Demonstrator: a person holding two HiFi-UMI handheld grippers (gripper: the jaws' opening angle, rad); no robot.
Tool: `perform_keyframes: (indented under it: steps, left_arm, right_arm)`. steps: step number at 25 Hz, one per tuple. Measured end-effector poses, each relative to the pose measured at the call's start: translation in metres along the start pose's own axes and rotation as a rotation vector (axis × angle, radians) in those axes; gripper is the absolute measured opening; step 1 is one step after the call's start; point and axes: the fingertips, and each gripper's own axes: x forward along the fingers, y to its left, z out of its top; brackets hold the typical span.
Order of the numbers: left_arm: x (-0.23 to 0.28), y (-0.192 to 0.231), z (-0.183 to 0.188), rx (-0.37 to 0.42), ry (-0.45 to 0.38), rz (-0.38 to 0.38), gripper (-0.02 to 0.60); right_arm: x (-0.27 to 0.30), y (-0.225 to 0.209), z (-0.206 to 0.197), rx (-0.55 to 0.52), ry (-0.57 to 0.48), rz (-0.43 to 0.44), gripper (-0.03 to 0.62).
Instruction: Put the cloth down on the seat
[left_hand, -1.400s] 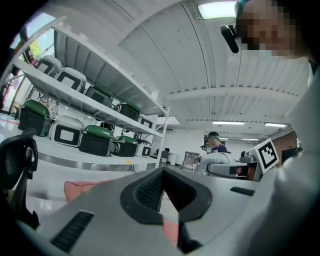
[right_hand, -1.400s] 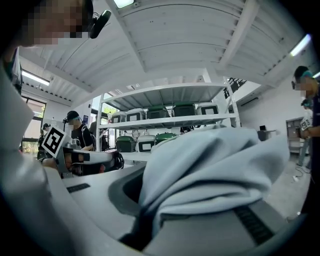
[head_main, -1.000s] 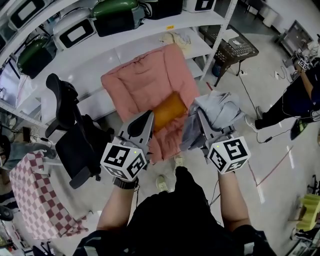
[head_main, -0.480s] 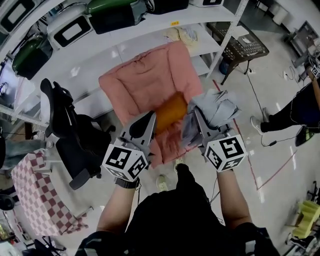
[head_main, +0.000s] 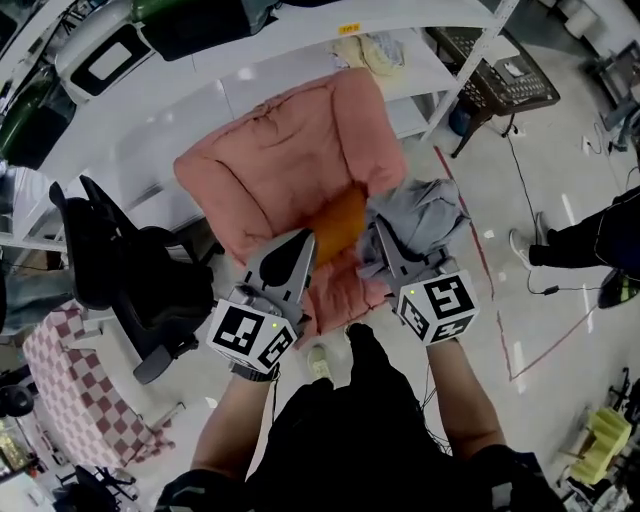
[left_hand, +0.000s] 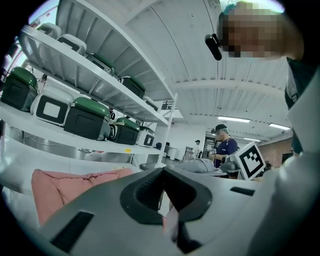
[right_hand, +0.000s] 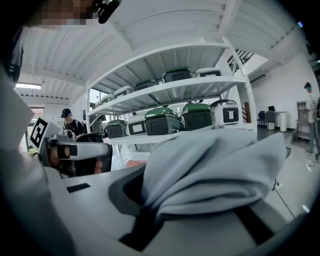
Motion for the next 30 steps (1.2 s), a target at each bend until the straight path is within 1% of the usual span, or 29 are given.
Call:
perform_keyframes:
  steps: [6,12,17,20,23,26,30]
  left_arm:
    - [0.043,0.023,-0.024,-0.017,0.03,0.025,0.005]
    - [0.062,0.049,-0.046,-0.044,0.077,0.084,0.005]
    - [0.074,0.067,-0.057,-0.049,0.097,0.122,0.005]
    - [0.083,0.081,-0.065,-0.049,0.11,0.136,0.005]
    - [0.095,0.094,-0.079,-0.056,0.124,0.151,0.005]
    - [0.113,0.102,-0.098,-0.072,0.141,0.145,0.005]
    - [0.141,0.108,-0.123,-0.1,0.155,0.113,0.005]
  right_arm:
    - [0.048,-0.027,-0.031,0.022,0.042,0.037,0.032]
    - [0.096,-0.032,-0.058,0.059,0.071,0.101,0.032]
    - [0.131,-0.025,-0.065,0.083,0.037,0.181,0.032]
    - [0.155,-0.032,-0.079,0.089,0.005,0.208,0.032]
    - [0.182,-0.053,-0.112,0.103,0.025,0.188,0.032]
    - [0.201,-0.084,-0.155,0.118,0.096,0.14,0.032]
    - [0.213,-0.122,-0.206,0.129,0.193,0.082,0.034]
